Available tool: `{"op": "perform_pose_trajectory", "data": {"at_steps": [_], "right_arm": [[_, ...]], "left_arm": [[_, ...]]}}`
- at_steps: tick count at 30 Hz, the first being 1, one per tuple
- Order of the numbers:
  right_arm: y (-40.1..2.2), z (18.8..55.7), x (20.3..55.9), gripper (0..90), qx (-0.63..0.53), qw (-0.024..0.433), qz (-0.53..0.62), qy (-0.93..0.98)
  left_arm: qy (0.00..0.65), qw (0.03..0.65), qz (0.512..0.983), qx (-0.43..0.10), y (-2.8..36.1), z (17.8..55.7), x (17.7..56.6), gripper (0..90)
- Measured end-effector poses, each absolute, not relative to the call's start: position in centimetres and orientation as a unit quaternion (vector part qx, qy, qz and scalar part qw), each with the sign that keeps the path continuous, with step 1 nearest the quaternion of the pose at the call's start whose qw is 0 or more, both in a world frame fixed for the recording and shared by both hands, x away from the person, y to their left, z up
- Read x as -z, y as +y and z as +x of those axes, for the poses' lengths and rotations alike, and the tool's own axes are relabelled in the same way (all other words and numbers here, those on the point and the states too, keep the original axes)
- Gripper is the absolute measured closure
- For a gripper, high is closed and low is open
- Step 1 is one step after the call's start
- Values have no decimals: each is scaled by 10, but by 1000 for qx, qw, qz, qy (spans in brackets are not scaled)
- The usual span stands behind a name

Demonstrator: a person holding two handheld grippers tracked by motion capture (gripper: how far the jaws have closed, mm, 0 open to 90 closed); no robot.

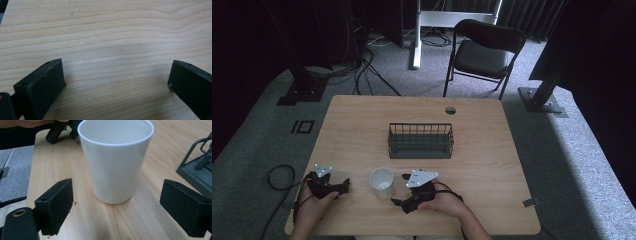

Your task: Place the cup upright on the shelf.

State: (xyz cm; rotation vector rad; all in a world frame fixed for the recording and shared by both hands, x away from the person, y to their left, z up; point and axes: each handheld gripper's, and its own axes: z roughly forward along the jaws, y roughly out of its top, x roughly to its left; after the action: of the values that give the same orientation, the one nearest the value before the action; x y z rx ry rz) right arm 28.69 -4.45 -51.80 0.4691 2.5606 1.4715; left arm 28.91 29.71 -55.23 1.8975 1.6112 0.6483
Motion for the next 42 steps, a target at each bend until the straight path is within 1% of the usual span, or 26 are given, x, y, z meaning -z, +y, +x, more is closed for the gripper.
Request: {"op": "perform_pose_trajectory", "data": {"at_steps": [21,40,42], "right_arm": [[-18,291,515,112,-511,75,150,843],[2,298,513,113,-532,89,158,827],[3,299,511,184,-535,96,165,823]], "left_arm": [[601,281,708,-242,297,289,552,11],[601,281,708,-242,297,289,552,11],[601,281,708,-242,297,289,552,11]]}}
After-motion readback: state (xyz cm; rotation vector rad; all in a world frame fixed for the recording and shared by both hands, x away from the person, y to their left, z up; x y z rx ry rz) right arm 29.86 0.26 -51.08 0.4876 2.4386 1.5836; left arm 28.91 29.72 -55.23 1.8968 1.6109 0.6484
